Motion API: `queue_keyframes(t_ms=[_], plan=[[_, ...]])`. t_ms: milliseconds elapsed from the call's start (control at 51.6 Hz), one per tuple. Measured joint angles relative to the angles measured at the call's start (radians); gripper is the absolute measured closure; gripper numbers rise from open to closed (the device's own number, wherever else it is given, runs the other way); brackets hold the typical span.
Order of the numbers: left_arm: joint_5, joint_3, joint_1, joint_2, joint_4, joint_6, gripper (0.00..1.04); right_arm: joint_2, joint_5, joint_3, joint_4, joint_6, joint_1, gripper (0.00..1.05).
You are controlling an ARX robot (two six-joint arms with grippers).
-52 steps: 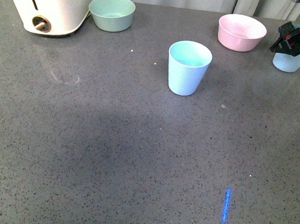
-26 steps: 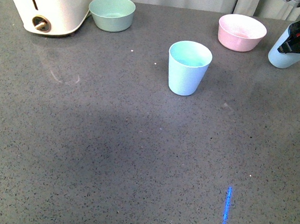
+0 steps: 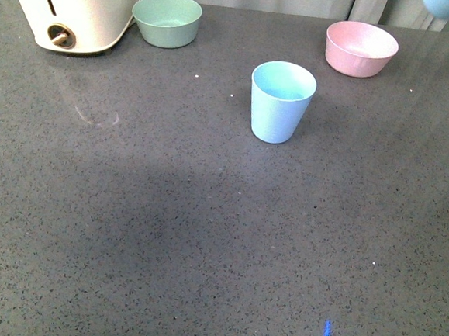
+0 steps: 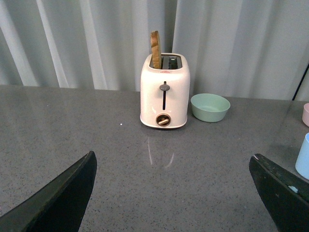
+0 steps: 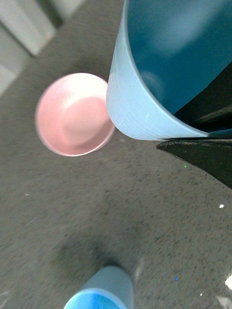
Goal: Stack blue cups with both arms
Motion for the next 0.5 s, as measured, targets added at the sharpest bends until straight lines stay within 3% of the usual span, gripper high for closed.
queue_keyframes(t_ms=[213,504], plan=[[0.0,0.0,0.0,0.0,0.0,0.0,0.09,-0.064,-0.013,-0.045,-0.041,0.013,0.178,1.03],[0.0,0.0,0.0,0.0,0.0,0.0,0.09,0.0,0.029,-0.066,-0.05,0.025,0.297,1.03]])
